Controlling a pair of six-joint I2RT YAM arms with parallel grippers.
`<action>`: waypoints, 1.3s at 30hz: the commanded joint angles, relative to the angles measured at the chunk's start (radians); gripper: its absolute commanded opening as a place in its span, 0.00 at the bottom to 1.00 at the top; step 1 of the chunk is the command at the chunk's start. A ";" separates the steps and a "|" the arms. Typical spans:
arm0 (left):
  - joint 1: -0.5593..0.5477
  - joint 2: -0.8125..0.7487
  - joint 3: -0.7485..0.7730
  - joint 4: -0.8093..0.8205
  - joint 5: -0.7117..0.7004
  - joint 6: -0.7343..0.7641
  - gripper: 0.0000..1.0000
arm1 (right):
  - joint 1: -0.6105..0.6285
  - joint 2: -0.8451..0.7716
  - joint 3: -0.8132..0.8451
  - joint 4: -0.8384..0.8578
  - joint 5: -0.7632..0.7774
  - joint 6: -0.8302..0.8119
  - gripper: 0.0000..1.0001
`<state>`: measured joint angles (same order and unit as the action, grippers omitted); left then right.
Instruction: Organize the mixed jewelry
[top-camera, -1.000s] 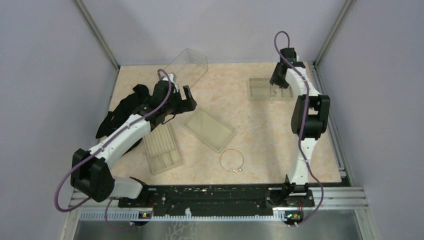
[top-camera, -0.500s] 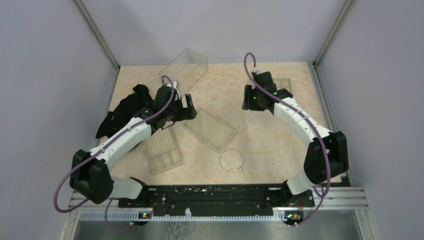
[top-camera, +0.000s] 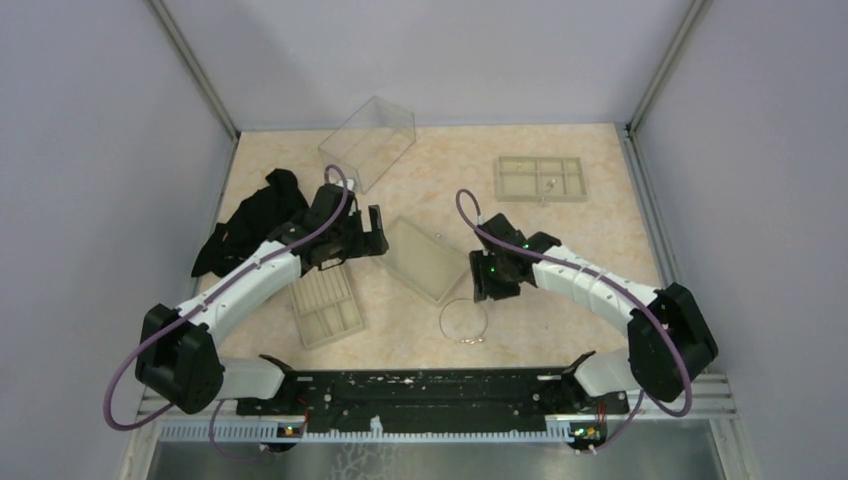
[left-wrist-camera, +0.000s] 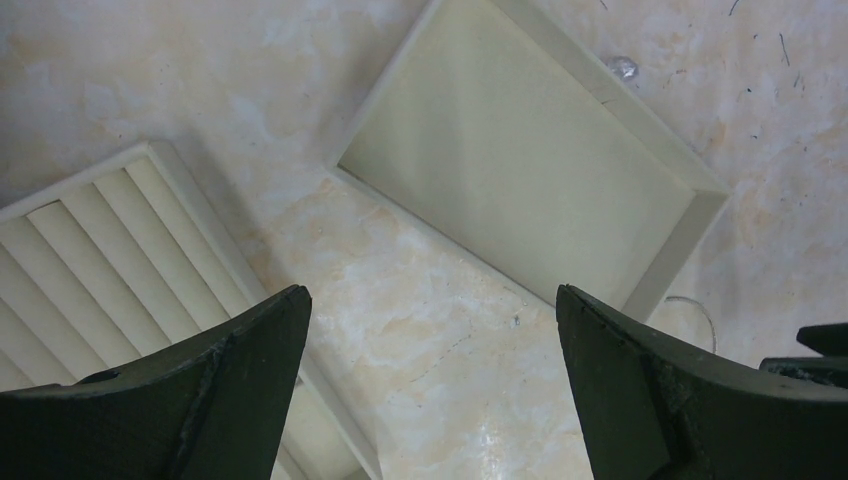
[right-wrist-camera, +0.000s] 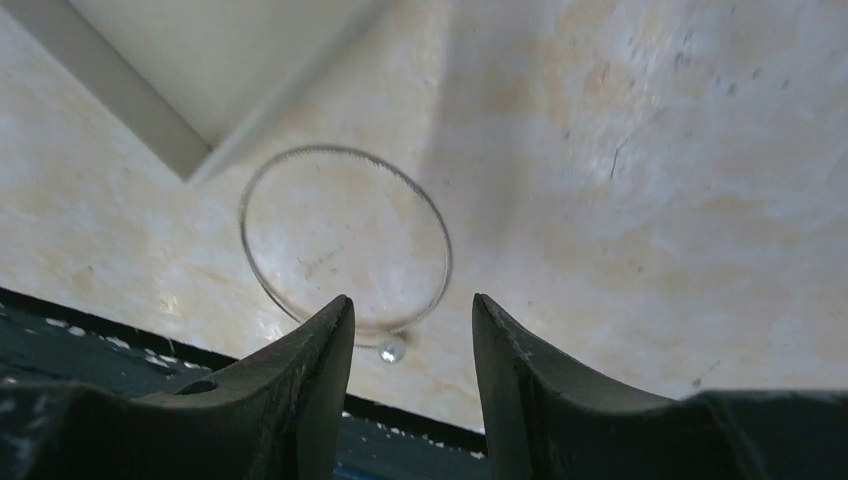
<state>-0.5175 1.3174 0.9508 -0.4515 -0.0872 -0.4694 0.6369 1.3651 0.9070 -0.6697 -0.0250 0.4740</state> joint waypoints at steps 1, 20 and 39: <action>-0.006 -0.032 -0.007 -0.018 0.006 -0.010 0.98 | 0.050 -0.086 -0.060 -0.099 0.061 0.102 0.47; -0.006 -0.039 -0.033 -0.026 0.076 -0.017 0.98 | 0.279 -0.107 -0.239 0.045 0.045 0.232 0.38; -0.006 -0.075 -0.052 -0.023 0.072 -0.037 0.98 | 0.288 0.043 -0.261 0.180 0.069 0.064 0.30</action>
<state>-0.5175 1.2583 0.9115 -0.4725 -0.0242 -0.5003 0.9142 1.3636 0.6712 -0.5495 0.0097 0.5571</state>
